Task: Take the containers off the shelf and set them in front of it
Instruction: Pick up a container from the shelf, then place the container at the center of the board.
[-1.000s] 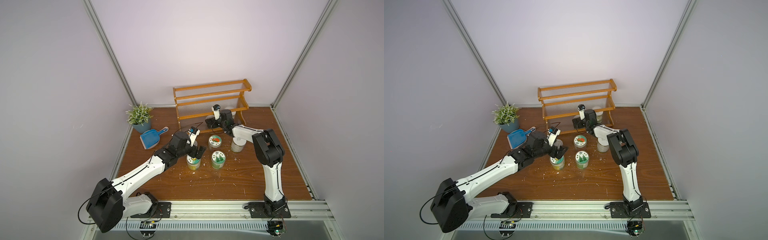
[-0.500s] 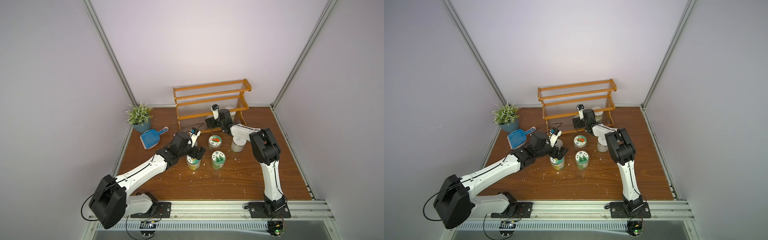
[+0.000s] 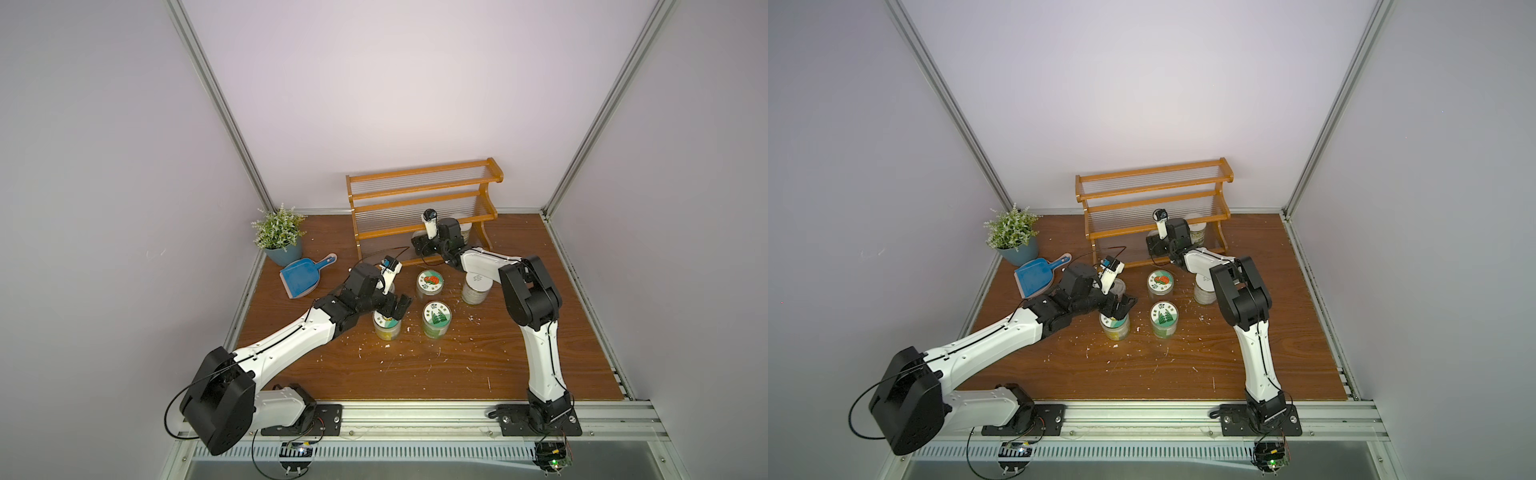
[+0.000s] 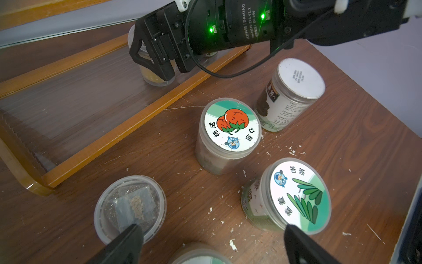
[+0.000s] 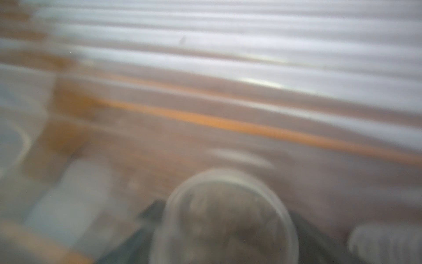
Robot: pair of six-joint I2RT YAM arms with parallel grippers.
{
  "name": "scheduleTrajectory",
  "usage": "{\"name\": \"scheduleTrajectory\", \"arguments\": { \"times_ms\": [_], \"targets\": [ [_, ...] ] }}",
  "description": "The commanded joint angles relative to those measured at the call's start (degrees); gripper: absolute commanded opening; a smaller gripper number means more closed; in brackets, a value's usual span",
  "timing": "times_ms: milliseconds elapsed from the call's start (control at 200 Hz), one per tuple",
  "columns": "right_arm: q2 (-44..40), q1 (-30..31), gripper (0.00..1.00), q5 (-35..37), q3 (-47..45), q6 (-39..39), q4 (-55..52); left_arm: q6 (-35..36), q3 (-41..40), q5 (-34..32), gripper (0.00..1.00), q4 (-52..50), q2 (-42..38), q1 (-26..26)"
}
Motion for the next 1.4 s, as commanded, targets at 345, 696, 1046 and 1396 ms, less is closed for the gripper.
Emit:
{"name": "scheduleTrajectory", "arguments": {
  "times_ms": [345,696,1046,1396],
  "targets": [
    [-11.37,0.02,0.83,-0.67,-7.61,-1.79,0.71,0.61,-0.59,0.61,1.0,-0.18,-0.35,0.72],
    [-18.05,0.02,0.83,-2.17,-12.51,-1.97,-0.92,0.52,-0.7,0.77,1.0,0.17,-0.2,0.76],
    [-27.33,0.02,0.83,-4.39,-17.89,-2.76,-6.26,0.54,-0.64,1.13,1.0,0.46,-0.11,0.76],
    [-46.14,0.11,0.83,-6.74,-28.63,-2.24,-14.5,0.44,-0.48,1.39,1.0,0.67,-0.59,0.86]
  ]
}}
